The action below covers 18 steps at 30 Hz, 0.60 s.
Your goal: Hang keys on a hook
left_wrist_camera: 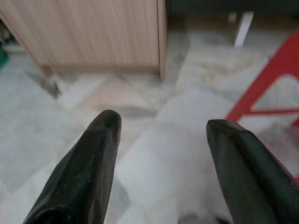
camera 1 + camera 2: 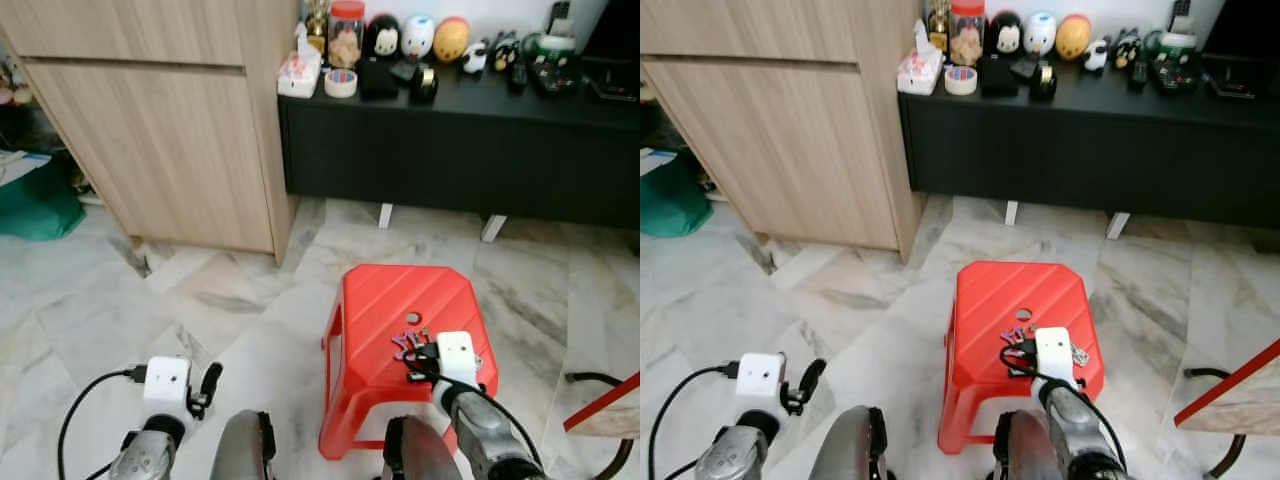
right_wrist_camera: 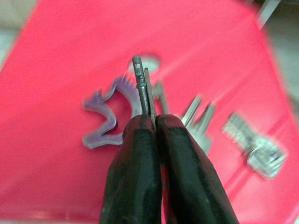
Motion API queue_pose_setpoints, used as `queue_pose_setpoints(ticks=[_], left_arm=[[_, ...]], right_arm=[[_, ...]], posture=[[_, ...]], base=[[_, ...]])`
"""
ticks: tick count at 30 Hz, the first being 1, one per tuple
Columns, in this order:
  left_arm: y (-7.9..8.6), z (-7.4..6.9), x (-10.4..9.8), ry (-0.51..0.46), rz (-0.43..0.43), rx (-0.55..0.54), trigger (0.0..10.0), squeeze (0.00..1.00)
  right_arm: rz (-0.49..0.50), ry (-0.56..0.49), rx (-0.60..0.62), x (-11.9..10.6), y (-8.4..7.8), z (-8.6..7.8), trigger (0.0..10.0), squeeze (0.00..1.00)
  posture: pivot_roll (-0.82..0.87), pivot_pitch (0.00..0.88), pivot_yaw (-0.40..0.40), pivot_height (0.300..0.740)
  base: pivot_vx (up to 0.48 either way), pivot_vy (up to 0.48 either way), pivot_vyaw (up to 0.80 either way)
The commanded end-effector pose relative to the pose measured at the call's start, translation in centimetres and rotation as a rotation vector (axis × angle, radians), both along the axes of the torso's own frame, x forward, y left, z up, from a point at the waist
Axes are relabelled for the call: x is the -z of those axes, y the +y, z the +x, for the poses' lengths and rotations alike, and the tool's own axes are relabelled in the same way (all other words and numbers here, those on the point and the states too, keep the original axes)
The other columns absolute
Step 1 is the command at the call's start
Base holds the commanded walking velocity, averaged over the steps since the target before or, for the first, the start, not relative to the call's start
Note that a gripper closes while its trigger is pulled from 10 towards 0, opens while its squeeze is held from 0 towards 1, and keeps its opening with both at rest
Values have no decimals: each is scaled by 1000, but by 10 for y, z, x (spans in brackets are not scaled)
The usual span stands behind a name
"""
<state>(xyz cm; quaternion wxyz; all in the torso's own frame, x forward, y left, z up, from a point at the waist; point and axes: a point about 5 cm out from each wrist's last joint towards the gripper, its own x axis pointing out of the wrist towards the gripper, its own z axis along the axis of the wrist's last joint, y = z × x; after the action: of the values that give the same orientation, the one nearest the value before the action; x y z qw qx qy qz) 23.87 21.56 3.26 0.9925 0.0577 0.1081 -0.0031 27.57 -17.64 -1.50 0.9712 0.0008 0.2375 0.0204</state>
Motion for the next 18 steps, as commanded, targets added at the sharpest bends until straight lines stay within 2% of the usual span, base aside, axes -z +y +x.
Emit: queue_pose_setpoints(ticks=[1,11,14,15,16,18], left_arm=[[2,-1,4,8,2,-15,10000,0],[1,12,9,-8,-6,-52,10000,0],[3,16,6,-23,-5,-58,10000,0],[3,18,5,-29,-4,-57,10000,0],[4,21,3,-43,0,-55,10000,0],[4,22,2,-49,3,-54,10000,0]], right_arm=[[12,-61,40,-7,-4,3,0,0],[23,-167,92,-20,-20,7,0,0],[31,-197,80,-26,-18,11,0,0],[30,-204,80,-27,-18,12,3529,0],[35,-216,83,-30,-17,14,10000,0],[39,-221,84,-31,-17,15,10000,0]], posture=[[140,0,-36,582],[122,0,-59,582],[117,0,-59,582],[117,0,-59,582],[117,0,-60,582],[117,0,-60,582]], base=[[0,0,0],[0,0,0],[0,0,0],[0,0,0],[0,0,0],[0,0,0]])
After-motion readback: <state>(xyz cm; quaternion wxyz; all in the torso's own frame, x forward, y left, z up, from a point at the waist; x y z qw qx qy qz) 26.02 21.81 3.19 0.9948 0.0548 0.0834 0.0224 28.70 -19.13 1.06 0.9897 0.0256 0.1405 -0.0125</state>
